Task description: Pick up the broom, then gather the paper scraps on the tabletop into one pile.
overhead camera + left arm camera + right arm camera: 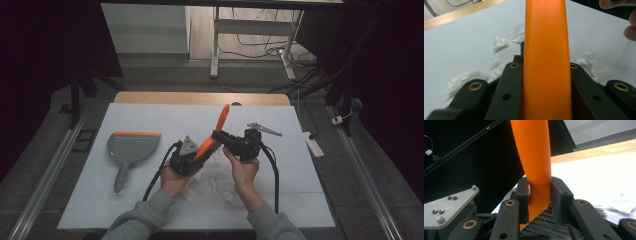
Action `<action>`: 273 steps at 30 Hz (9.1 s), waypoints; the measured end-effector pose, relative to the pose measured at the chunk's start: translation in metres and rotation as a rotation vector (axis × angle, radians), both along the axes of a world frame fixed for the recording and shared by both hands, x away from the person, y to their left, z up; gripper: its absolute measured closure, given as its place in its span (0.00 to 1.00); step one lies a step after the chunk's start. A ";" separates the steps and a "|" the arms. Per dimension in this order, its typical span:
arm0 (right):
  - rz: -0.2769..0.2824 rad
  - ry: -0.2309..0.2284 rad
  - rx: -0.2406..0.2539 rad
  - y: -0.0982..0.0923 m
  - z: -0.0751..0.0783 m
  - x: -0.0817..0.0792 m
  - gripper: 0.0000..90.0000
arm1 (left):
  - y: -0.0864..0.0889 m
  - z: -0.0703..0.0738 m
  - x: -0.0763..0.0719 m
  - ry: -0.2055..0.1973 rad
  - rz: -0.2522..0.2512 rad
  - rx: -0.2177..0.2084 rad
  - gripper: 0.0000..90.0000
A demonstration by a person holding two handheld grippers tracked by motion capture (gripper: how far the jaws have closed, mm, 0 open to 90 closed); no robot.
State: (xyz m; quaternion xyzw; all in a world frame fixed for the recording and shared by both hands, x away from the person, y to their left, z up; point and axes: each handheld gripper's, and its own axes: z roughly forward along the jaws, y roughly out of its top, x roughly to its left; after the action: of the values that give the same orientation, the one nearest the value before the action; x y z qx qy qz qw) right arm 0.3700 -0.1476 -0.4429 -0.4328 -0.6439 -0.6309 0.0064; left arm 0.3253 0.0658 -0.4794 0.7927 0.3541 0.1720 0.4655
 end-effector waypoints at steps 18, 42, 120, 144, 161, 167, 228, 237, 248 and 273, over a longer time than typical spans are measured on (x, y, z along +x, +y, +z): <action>0.102 -0.087 -0.149 -0.008 0.013 0.000 0.55 | 0.023 0.012 0.002 0.064 -0.080 0.128 0.88; 0.249 -0.201 -0.462 -0.039 0.030 -0.021 0.46 | 0.050 0.020 0.013 0.190 -0.262 0.219 0.88; 0.517 -0.249 -0.860 -0.027 0.016 -0.002 0.78 | 0.105 0.031 -0.045 0.088 -0.060 0.282 0.40; 0.281 -0.194 -0.850 -0.075 0.023 0.023 0.78 | 0.161 -0.009 -0.070 0.108 0.068 0.173 0.40; 0.170 -0.188 -0.866 -0.100 0.024 0.036 0.78 | 0.167 -0.016 -0.072 0.108 0.063 0.153 0.42; 0.151 -0.189 -0.878 -0.100 0.025 0.041 0.78 | 0.166 -0.013 -0.073 0.111 0.081 0.165 0.39; 0.482 -0.079 -1.189 -0.016 0.024 0.059 0.78 | 0.167 -0.022 -0.071 0.087 0.060 0.157 0.41; 0.342 -0.042 -1.161 -0.024 0.029 0.096 0.78 | 0.169 -0.022 -0.070 0.100 0.069 0.129 0.40; 0.351 0.019 -1.276 0.002 0.000 0.137 0.79 | 0.172 -0.024 -0.067 0.114 0.072 0.111 0.39; 0.641 -0.058 -1.249 -0.002 0.001 0.062 0.79 | 0.170 -0.025 -0.069 0.107 0.068 0.114 0.39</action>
State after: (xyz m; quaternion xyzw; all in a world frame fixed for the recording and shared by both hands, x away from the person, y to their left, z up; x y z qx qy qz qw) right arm 0.4324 -0.1494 -0.4421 -0.1271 -0.9816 -0.1211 -0.0749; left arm 0.2564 0.2360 -0.5044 0.8135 0.3947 0.1649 0.3940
